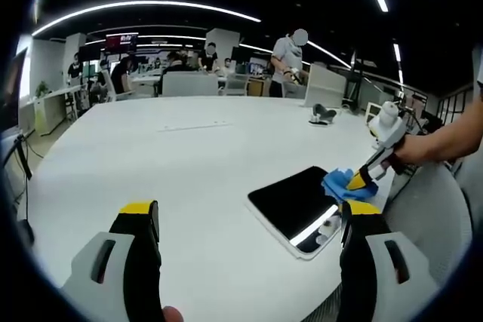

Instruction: Wipe the mirror surface with the cleaning cloth until all visible marks leave the cleaned area.

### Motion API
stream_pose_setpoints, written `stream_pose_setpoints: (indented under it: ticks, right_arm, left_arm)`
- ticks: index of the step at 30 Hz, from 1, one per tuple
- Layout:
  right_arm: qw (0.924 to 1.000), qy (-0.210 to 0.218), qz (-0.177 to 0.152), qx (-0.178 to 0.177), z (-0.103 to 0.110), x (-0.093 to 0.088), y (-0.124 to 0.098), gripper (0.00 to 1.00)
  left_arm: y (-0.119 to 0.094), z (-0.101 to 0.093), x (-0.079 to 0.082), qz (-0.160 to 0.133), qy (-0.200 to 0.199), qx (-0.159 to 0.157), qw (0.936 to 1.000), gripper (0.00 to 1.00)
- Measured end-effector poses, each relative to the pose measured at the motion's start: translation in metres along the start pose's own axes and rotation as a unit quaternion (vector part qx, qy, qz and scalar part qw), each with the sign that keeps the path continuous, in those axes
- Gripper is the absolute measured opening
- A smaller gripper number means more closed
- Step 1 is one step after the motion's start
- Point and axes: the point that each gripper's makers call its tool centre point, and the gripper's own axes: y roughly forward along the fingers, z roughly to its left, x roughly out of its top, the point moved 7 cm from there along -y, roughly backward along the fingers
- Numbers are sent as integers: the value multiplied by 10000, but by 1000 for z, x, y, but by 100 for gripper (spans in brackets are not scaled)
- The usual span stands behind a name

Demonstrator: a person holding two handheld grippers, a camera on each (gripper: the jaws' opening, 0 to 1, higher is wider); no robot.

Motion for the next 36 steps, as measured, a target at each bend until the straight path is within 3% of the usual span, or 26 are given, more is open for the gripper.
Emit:
stream_pose_setpoints:
  ticks: [15,20,36]
  right_arm:
    - [9999,-11,-54,-87,-10,20,10,0]
    - [9999,13,-63,-105,-13,26,13,0]
    - [9997,-90,-78,-215,-25,53,26,0]
  left_arm:
    - [0,1,4,-59,1,-7,10000,99]
    - [0,-1,-3,40,-15,-23,10000,99]
    - [2,1,4,-27,-51,33,10000,99]
